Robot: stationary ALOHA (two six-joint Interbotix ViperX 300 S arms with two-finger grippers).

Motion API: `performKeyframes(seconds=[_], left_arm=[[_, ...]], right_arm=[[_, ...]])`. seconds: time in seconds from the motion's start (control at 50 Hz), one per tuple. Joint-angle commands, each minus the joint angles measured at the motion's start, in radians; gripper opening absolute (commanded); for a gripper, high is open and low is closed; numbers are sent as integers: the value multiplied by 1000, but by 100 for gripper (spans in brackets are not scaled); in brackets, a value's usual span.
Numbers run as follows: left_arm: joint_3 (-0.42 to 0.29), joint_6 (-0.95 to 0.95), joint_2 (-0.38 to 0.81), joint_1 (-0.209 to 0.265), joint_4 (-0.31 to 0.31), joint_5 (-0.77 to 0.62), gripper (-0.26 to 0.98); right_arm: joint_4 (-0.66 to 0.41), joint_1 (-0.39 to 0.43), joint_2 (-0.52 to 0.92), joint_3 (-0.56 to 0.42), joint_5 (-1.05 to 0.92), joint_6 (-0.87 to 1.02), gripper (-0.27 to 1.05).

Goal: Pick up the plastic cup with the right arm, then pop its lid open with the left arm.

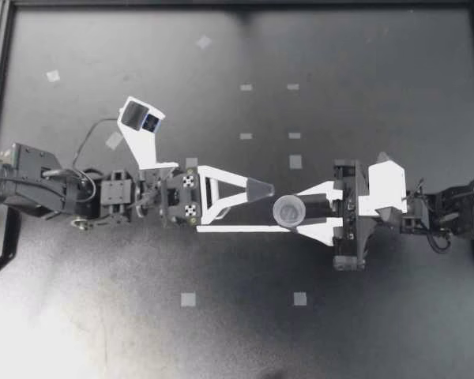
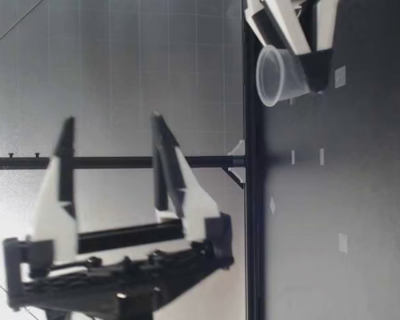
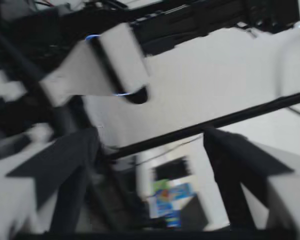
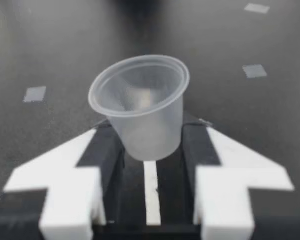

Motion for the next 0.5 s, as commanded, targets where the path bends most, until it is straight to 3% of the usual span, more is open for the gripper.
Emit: performKeyframes(seconds=[0.0, 0.3, 0.48], left_arm=[[18, 81, -26, 20, 3, -6, 76], [91, 822, -54, 35, 3, 15, 76], [100, 1200, -60, 3, 3, 67, 76]], right_arm=[[0, -5, -78, -6, -5, 3, 32], [-2, -3, -276, 9, -2, 130, 32], [0, -5, -313, 14, 18, 144, 32]])
